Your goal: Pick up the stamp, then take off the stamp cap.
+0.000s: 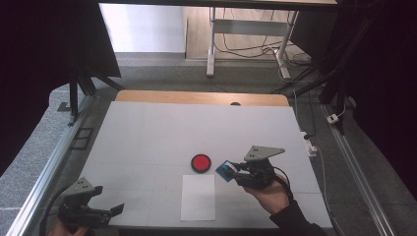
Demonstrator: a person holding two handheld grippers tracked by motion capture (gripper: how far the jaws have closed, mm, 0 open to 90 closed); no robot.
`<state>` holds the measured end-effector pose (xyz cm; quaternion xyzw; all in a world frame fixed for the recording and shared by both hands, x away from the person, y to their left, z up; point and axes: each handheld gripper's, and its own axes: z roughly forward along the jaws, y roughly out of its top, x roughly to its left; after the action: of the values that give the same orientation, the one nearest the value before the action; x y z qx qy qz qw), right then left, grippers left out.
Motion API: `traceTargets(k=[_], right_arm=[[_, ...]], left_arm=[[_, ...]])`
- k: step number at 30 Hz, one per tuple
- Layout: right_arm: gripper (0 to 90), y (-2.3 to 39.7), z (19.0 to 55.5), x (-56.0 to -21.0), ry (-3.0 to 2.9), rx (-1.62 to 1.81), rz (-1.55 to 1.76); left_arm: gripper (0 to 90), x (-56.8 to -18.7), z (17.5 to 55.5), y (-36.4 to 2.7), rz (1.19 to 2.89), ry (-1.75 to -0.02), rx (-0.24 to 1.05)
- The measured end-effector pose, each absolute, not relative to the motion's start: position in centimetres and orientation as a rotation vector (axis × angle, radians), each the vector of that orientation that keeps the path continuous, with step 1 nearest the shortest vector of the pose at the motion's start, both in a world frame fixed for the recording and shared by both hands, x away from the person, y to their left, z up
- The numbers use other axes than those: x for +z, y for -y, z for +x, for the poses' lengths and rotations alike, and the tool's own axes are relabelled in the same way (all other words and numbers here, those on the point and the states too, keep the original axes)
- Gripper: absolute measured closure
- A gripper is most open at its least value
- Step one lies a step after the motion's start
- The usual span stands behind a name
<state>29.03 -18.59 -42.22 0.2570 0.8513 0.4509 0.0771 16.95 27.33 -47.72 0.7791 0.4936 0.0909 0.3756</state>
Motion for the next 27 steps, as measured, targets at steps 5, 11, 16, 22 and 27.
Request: traceTargets(k=[5, 11, 16, 22, 27], right_arm=[[70.2, 17.9, 28.8, -42.1, -2.564, 1.368, 0.735], [70.2, 17.3, 28.7, -42.0, -2.575, 1.406, 0.717], [70.2, 17.0, 28.6, -41.8, -2.586, 1.400, 0.668], [70.2, 16.4, 28.5, -41.6, -2.609, 1.403, 0.612], [70.2, 16.0, 28.4, -41.5, -2.610, 1.406, 0.601]], left_arm=[[0.0, -47.7, 16.9, -27.3, 1.992, -1.261, 0.235], [0.0, -47.6, 16.9, -27.4, 1.991, -1.233, 0.231], [0.0, -47.4, 16.9, -27.3, 1.996, -1.193, 0.257], [0.0, -47.2, 17.4, -26.8, 2.010, -1.125, 0.215], [0.0, -47.1, 17.9, -26.3, 2.005, -1.063, 0.203]])
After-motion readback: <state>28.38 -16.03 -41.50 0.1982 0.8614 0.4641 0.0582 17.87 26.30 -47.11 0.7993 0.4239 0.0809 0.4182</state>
